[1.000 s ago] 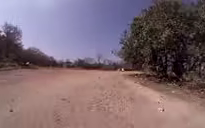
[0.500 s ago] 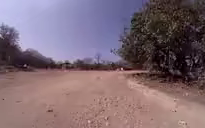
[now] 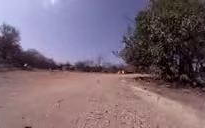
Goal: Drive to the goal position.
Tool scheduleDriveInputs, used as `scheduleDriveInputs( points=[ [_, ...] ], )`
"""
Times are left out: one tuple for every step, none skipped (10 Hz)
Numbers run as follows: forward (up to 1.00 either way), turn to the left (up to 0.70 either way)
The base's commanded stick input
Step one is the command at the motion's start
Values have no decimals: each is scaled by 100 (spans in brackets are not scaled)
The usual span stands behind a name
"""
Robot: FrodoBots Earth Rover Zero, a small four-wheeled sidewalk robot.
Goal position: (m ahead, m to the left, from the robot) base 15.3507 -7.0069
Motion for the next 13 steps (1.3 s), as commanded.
scheduleDriveInputs(
  points=[
    [100, -27],
    [100, -4],
    [100, 0],
    [100, 0],
    [100, 0],
    [100, 0],
    [100, 0],
    [100, 0],
    [100, 0],
    [100, 0],
    [100, 0],
    [100, 0],
    [100, 0]
  ],
)
